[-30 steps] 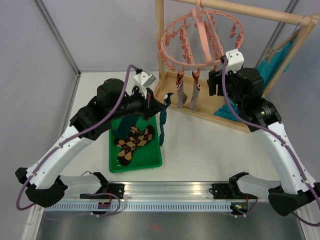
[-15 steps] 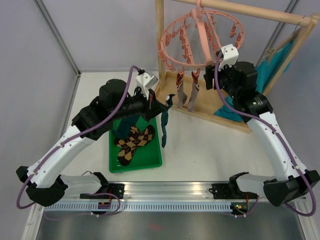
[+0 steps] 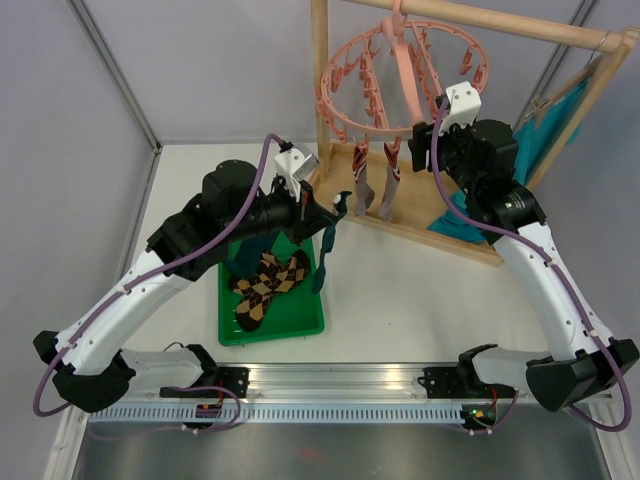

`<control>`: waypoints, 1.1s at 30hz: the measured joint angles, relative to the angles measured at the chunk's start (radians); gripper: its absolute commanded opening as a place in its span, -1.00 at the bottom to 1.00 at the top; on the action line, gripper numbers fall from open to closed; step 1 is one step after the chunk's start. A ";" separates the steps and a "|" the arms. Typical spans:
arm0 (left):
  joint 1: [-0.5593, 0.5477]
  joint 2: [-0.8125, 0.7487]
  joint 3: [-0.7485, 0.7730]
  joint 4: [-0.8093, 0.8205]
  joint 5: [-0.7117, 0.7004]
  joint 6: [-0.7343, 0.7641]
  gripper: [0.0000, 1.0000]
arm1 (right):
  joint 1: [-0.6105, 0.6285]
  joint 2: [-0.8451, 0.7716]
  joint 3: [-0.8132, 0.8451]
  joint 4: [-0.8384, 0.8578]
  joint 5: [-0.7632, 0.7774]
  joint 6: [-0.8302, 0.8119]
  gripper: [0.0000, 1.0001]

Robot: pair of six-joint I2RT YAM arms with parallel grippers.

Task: Clip the socks to the hanger
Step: Pick up the sock from the bin, then open the clamp at the hanger.

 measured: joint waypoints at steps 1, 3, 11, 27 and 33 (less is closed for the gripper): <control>-0.001 0.000 -0.002 0.001 0.000 0.000 -0.95 | 0.000 0.000 0.000 0.003 0.000 0.000 0.42; -0.003 0.002 -0.003 0.001 0.000 0.000 -0.95 | 0.000 0.002 0.000 0.011 0.001 0.001 0.41; -0.005 0.003 -0.003 0.008 0.000 0.000 -0.95 | -0.002 0.006 0.000 0.021 0.012 0.006 0.12; -0.010 0.022 -0.029 0.016 0.000 0.000 -0.95 | -0.006 0.007 0.043 -0.033 -0.011 0.087 -0.96; -0.010 0.038 -0.040 0.031 0.009 0.000 -0.95 | -0.003 0.000 0.043 -0.043 -0.042 0.148 -0.99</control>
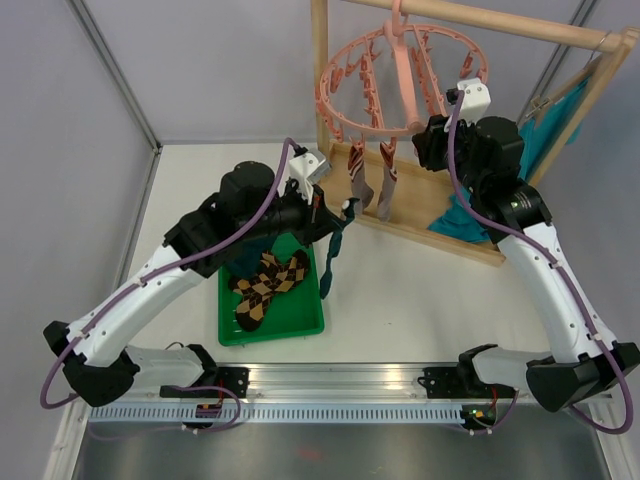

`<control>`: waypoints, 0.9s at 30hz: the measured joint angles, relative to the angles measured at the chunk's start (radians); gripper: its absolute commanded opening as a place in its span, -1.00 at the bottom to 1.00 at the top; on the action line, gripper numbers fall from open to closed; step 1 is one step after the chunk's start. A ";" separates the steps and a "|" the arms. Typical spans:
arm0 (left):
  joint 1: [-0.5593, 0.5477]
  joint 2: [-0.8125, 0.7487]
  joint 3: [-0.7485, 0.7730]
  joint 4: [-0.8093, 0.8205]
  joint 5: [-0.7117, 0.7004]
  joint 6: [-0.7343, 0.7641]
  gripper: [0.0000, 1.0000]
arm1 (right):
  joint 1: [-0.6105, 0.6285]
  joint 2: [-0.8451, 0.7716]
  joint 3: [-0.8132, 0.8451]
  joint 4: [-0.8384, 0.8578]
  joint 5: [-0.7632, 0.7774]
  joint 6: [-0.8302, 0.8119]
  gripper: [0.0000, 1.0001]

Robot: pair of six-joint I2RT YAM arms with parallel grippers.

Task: Clip the socks to the hanger
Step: Open the clamp at the hanger.

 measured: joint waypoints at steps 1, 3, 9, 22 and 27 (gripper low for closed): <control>0.000 0.003 -0.001 0.005 0.006 0.000 -0.95 | 0.005 -0.002 0.000 0.000 -0.003 0.011 -0.99; 0.000 0.009 -0.002 0.011 0.015 0.000 -0.95 | 0.021 -0.005 0.000 -0.001 -0.001 0.031 -0.99; 0.000 0.039 -0.002 0.039 0.034 -0.004 -0.95 | 0.127 -0.006 0.022 -0.014 0.082 0.070 -0.99; 0.000 0.138 -0.015 0.165 0.066 -0.021 -0.95 | 0.234 -0.005 0.031 0.008 0.193 0.166 -0.99; 0.000 0.138 -0.063 0.293 0.058 -0.029 -0.95 | 0.274 0.015 0.059 -0.011 0.270 0.222 -0.99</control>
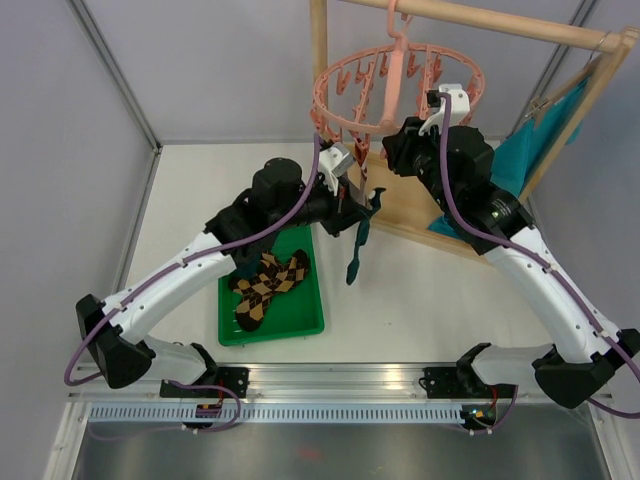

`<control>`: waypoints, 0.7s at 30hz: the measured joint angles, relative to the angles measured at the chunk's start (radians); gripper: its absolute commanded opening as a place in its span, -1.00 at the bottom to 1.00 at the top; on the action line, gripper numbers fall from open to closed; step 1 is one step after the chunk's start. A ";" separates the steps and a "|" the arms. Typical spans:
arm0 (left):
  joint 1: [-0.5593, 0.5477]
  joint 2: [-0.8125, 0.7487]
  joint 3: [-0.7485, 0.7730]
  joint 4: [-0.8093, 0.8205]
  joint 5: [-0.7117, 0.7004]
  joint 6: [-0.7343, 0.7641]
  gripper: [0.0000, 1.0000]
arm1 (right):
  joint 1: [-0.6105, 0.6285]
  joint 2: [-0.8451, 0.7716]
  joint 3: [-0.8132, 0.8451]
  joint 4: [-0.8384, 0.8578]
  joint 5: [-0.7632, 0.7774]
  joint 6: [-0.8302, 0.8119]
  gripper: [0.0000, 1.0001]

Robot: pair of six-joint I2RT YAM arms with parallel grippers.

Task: Clip the socks to the hanger
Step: Open the clamp at the hanger, then clamp the sock onto the hanger.

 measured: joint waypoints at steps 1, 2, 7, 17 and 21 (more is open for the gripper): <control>0.000 0.000 -0.007 0.020 -0.006 0.000 -0.95 | 0.004 0.005 0.006 -0.005 0.013 0.010 -0.99; 0.000 0.001 -0.013 0.040 -0.012 0.000 -0.95 | 0.009 0.011 0.015 -0.012 0.027 0.022 -0.99; -0.001 0.008 -0.028 0.137 -0.074 0.000 -0.95 | 0.030 0.045 0.063 -0.061 0.091 0.062 -0.99; -0.005 0.083 -0.048 0.257 -0.147 0.000 -0.95 | 0.038 0.071 0.079 -0.090 0.146 0.092 -0.99; -0.005 0.098 -0.048 0.266 -0.175 0.000 -0.95 | 0.038 0.074 0.086 -0.099 0.150 0.092 -1.00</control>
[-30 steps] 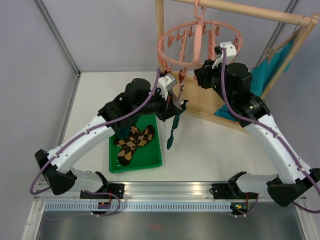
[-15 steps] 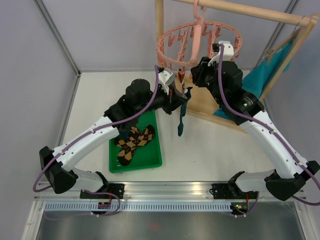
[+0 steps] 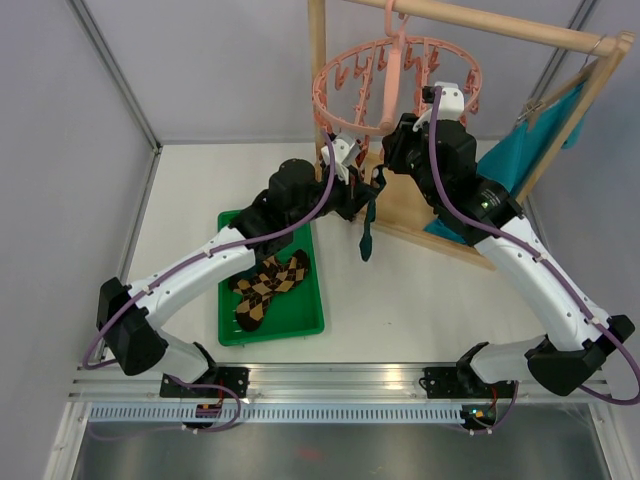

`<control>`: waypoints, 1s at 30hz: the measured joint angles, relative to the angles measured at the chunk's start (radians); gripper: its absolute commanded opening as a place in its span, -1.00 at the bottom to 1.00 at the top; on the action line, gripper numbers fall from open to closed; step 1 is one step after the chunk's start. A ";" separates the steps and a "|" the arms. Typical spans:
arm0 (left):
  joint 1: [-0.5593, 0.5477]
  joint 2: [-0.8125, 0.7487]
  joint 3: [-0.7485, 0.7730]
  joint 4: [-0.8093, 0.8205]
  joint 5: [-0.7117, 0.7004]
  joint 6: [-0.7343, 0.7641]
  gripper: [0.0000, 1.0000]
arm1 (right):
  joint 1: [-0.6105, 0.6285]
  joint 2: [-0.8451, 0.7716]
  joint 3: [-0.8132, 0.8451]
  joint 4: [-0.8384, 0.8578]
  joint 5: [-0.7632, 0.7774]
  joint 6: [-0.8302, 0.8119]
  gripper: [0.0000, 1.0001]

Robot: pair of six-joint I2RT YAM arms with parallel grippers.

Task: Clip the socks to the hanger
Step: Clamp the sock onto the hanger.

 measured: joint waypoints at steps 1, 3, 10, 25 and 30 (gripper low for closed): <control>0.000 0.001 0.000 0.004 -0.008 0.000 -0.95 | 0.000 0.000 0.002 -0.002 0.000 0.000 -0.99; 0.000 0.001 0.000 0.018 -0.024 0.000 -0.95 | 0.000 0.002 0.005 -0.007 0.000 0.000 -0.99; 0.000 0.001 -0.005 0.081 -0.060 0.000 -0.95 | 0.000 0.005 0.014 -0.018 0.002 0.000 -0.99; 0.000 0.034 -0.006 0.121 -0.063 0.000 -0.95 | 0.000 0.014 0.029 -0.041 0.019 0.000 -0.99; 0.000 0.050 -0.006 0.121 -0.063 0.000 -0.95 | 0.000 0.014 0.032 -0.047 0.020 0.000 -0.99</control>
